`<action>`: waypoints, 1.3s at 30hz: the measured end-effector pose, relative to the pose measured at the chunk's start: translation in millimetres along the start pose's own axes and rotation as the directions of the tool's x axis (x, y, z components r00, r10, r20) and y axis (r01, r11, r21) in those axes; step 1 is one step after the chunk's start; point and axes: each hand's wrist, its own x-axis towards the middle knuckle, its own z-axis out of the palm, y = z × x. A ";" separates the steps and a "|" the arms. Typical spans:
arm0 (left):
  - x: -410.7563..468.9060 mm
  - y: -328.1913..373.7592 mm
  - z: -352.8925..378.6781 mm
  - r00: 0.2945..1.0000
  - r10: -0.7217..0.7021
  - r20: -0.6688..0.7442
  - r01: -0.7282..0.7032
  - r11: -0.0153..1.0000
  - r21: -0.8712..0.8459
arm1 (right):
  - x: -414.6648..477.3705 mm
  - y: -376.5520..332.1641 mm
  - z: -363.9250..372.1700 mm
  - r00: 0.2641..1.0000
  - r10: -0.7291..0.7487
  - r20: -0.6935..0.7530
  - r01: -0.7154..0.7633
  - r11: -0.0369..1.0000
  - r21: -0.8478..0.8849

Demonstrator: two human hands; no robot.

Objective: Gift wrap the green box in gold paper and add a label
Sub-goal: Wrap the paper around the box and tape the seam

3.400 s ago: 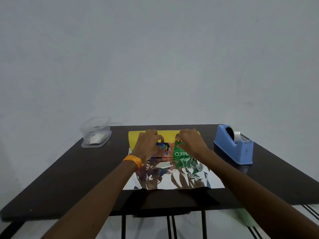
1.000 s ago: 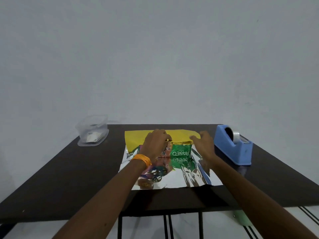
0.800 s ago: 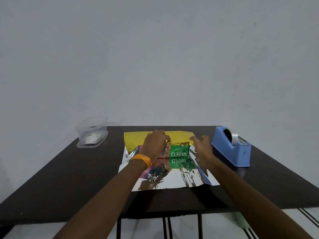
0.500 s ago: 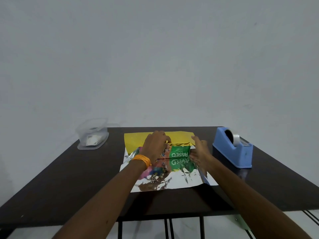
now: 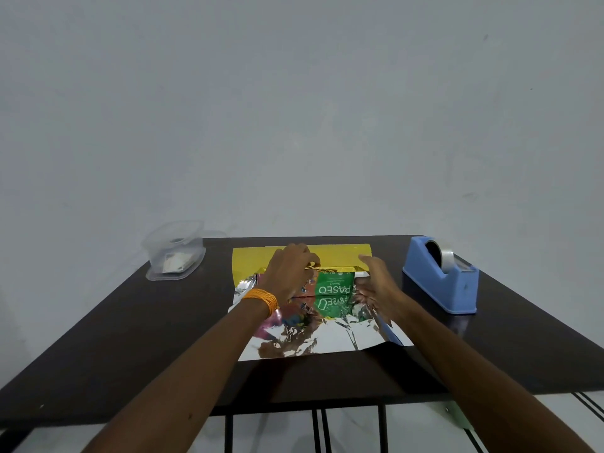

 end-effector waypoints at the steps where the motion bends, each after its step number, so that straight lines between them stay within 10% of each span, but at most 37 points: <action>1: -0.1 -0.6 -0.1 1.000 0.000 0.004 0.000 1.000 0.002 | -1.6 -0.8 0.4 1.000 -0.011 0.010 0.011 1.000 -0.009; 8: 0.2 -0.4 1.0 1.000 -0.023 0.017 0.023 1.000 -0.002 | -7.0 -0.2 0.4 1.000 -0.015 0.022 0.014 0.999 0.031; 11: -0.4 -0.8 1.2 1.000 -0.028 0.011 0.028 1.000 -0.001 | -8.9 1.0 1.2 0.961 -0.169 -0.220 0.133 0.977 -0.169; 13: -1.1 -0.9 2.1 1.000 -0.028 0.007 0.028 1.000 -0.001 | -11.2 0.0 -0.1 0.823 -0.476 -0.309 0.267 0.805 -0.530; 16: -2.5 -0.1 3.3 1.000 -0.028 -0.002 0.028 0.999 -0.017 | -16.5 -12.7 4.2 0.666 -0.745 -0.039 0.496 0.481 -0.723; 21: -1.9 -1.8 1.9 1.000 -0.016 -0.013 0.015 0.999 -0.028 | -15.8 -30.7 30.6 0.663 -0.645 0.380 0.660 0.265 -0.703; 28: -10.1 -21.7 -3.0 0.998 -0.011 -0.058 0.013 1.000 0.021 | -12.9 -24.2 37.0 0.654 -0.667 0.356 0.639 0.236 -0.732; 34: -5.4 -27.6 -3.8 0.999 -0.015 -0.038 0.016 0.999 0.038 | -38.4 -13.8 60.5 0.619 -0.600 0.508 0.618 -0.028 -0.786; 39: -3.4 -28.3 2.2 0.998 -0.041 -0.045 0.043 0.998 0.044 | -44.2 1.1 69.6 0.672 -0.375 0.639 0.715 0.102 -0.692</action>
